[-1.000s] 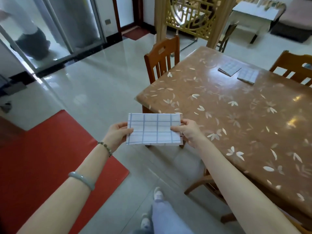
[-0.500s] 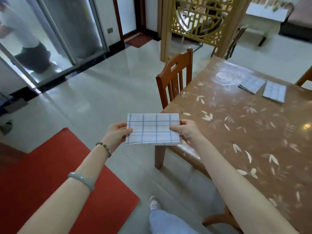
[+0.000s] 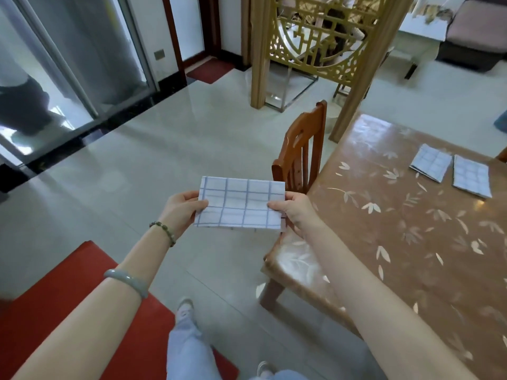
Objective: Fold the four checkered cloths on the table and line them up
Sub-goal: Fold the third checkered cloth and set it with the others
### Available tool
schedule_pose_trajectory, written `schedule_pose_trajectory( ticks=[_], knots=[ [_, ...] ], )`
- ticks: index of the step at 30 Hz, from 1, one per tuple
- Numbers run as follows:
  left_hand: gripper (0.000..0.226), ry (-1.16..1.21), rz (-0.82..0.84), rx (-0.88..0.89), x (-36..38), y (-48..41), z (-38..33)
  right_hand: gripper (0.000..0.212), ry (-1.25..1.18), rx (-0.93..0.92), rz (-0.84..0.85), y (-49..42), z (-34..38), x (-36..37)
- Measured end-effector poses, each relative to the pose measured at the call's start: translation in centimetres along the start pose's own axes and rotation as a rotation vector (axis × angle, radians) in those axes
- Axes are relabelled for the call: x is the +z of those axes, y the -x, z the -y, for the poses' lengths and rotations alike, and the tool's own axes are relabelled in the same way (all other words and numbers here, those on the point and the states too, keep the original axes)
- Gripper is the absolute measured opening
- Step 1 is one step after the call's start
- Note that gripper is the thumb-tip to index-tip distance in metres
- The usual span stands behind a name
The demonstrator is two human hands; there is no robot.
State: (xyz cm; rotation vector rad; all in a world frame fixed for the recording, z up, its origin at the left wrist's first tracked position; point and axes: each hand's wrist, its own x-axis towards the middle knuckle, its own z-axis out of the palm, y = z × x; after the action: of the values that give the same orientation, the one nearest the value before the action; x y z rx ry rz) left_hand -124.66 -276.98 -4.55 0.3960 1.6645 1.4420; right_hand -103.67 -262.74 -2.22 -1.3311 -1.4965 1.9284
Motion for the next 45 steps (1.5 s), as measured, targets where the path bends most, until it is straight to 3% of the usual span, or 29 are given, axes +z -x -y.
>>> schedule_pose_trajectory(
  ticks=[11, 15, 19, 23, 26, 39, 45],
  knots=[
    [0.016, -0.157, 0.2, 0.004, -11.5, -16.6, -9.6, 0.016, -0.128, 0.058, -0.165, -11.0, 5.8, 13.9],
    [0.018, -0.194, 0.26, 0.022, -13.2, -21.3, -12.9, 0.026, -0.19, 0.056, -0.221, -14.0, 8.2, 16.3],
    [0.02, -0.199, 0.347, 0.004, -13.1, -26.3, -15.0, 0.02, -0.211, 0.045, -0.279, -17.1, 10.4, 17.2],
    [0.034, -0.186, 0.393, -0.015, -11.4, -31.2, -16.5, 0.012, -0.204, 0.028, -0.337, -20.6, 12.1, 16.3],
    [0.022, -0.206, 0.425, -0.001, -9.2, -35.5, -17.9, 0.014, -0.254, -0.002, -0.378, -24.3, 13.5, 15.1],
    [0.023, -0.26, 0.594, 0.046, 4.6, -52.3, -27.4, 0.015, -0.292, -0.105, -0.556, -37.5, 23.1, 6.1],
    [0.021, -0.301, 0.762, 0.02, 12.2, -58.4, -29.3, 0.015, -0.275, -0.099, -0.721, -41.4, 24.9, 1.2]
  ],
)
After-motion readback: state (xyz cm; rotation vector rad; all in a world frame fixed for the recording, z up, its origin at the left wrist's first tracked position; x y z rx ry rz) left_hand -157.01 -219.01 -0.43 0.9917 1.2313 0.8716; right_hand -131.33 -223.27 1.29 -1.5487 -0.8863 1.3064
